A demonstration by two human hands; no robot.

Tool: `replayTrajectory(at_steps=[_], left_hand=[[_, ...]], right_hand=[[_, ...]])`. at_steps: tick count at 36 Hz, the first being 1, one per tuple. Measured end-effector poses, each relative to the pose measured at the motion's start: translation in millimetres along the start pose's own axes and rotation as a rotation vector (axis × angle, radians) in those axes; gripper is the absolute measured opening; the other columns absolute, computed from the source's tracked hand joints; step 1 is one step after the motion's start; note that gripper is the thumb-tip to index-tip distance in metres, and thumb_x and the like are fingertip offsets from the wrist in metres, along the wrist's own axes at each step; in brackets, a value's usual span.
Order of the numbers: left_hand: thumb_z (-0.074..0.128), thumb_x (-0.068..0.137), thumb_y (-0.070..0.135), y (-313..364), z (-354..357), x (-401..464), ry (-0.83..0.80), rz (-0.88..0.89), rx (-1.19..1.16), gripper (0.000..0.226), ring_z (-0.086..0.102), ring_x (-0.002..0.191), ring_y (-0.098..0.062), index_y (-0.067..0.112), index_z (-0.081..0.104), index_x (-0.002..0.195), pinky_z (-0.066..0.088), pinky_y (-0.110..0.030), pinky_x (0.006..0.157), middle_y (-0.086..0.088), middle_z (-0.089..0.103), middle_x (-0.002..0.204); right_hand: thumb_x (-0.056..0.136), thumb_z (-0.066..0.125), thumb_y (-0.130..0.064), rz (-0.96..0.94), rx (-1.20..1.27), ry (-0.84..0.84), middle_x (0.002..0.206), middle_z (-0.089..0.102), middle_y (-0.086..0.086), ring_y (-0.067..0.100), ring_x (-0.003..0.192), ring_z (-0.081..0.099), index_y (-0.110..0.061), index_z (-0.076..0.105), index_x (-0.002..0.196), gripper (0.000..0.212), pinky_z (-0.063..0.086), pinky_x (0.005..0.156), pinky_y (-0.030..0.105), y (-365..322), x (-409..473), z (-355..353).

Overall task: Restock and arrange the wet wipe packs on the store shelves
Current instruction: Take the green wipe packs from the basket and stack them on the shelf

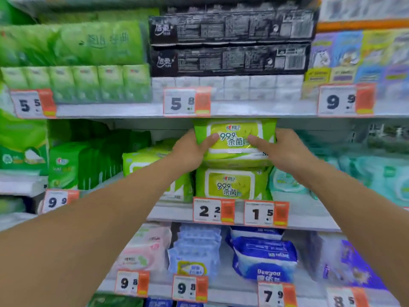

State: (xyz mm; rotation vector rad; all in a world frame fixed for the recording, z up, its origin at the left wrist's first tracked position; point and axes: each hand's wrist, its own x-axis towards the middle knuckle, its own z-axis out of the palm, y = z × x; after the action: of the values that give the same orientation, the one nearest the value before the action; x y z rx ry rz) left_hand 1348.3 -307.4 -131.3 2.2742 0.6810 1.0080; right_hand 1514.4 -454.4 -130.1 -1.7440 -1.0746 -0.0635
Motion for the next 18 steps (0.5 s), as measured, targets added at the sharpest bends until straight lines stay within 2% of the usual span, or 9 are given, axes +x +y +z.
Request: replayTrajectory(at_steps=[1, 3, 5, 8, 11, 14, 18], left_hand=[[0.049, 0.096, 0.054, 1.1, 1.8, 11.3, 0.003, -0.018, 0.049, 0.052, 0.057, 0.109, -0.021, 0.014, 0.056, 0.129, 0.043, -0.029, 0.090, -0.001, 0.062, 0.119], [0.049, 0.097, 0.053, -3.9, 6.7, 34.3, -0.013, -0.066, 0.134, 0.055, 0.059, 0.110, -0.029, 0.012, 0.054, 0.133, 0.046, -0.032, 0.090, -0.011, 0.063, 0.123], [0.048, 0.098, 0.052, -11.6, 15.7, 55.2, -0.049, -0.094, 0.149, 0.059, 0.057, 0.119, -0.032, 0.016, 0.043, 0.144, 0.044, -0.032, 0.096, -0.015, 0.057, 0.137], [0.042, 0.101, 0.050, -23.7, 32.1, 87.0, -0.073, -0.137, 0.232, 0.069, 0.039, 0.139, -0.029, 0.015, 0.018, 0.155, 0.032, -0.029, 0.108, -0.011, 0.033, 0.158], [0.052, 0.099, 0.042, -38.2, 47.5, 116.1, -0.162, -0.108, 0.339, 0.081, 0.028, 0.146, -0.027, 0.012, 0.004, 0.157, 0.025, -0.034, 0.117, -0.009, 0.020, 0.163], [0.052, 0.100, 0.038, -52.5, 63.3, 139.9, -0.180, -0.119, 0.379, 0.079, 0.033, 0.143, -0.028, 0.014, 0.003, 0.157, 0.029, -0.032, 0.114, -0.009, 0.025, 0.161], [0.052, 0.100, 0.038, -63.7, 77.8, 163.0, -0.131, -0.126, 0.422, 0.071, 0.046, 0.132, -0.032, 0.016, 0.015, 0.155, 0.038, -0.033, 0.107, -0.014, 0.040, 0.152]], right_hand=[[0.087, 0.072, -0.047, 0.001, -0.005, -0.018, 0.068, 0.058, -0.003, 0.017, 0.065, 0.055, -0.016, 0.059, 0.072, 0.037, 0.046, 0.060, 0.025, 6.5, 13.4, 1.2], [0.085, 0.076, -0.041, -0.018, -0.038, -0.037, 0.096, 0.071, 0.004, 0.023, 0.090, 0.067, -0.013, 0.069, 0.103, 0.035, 0.056, 0.082, 0.033, 20.1, 36.1, 8.0], [0.087, 0.076, -0.029, -0.019, -0.017, -0.050, 0.114, 0.070, 0.004, 0.023, 0.104, 0.066, -0.013, 0.065, 0.122, 0.040, 0.053, 0.094, 0.037, 33.0, 56.6, 15.7], [0.089, 0.074, -0.029, -0.025, -0.069, -0.075, 0.118, 0.066, 0.001, 0.022, 0.107, 0.063, -0.014, 0.061, 0.129, 0.045, 0.049, 0.092, 0.029, 47.6, 85.7, 24.9], [0.087, 0.076, -0.026, -0.065, -0.164, -0.081, 0.129, 0.065, 0.006, 0.026, 0.118, 0.061, -0.013, 0.058, 0.134, 0.052, 0.046, 0.094, 0.027, 68.4, 112.4, 28.9], [0.088, 0.075, -0.030, -0.075, -0.229, -0.084, 0.136, 0.061, 0.006, 0.026, 0.124, 0.057, -0.016, 0.054, 0.138, 0.056, 0.042, 0.092, 0.025, 88.5, 129.1, 32.4], [0.089, 0.072, -0.036, -0.066, -0.308, -0.042, 0.139, 0.059, 0.008, 0.028, 0.126, 0.055, -0.017, 0.052, 0.139, 0.057, 0.040, 0.092, 0.025, 96.2, 147.6, 40.8]])
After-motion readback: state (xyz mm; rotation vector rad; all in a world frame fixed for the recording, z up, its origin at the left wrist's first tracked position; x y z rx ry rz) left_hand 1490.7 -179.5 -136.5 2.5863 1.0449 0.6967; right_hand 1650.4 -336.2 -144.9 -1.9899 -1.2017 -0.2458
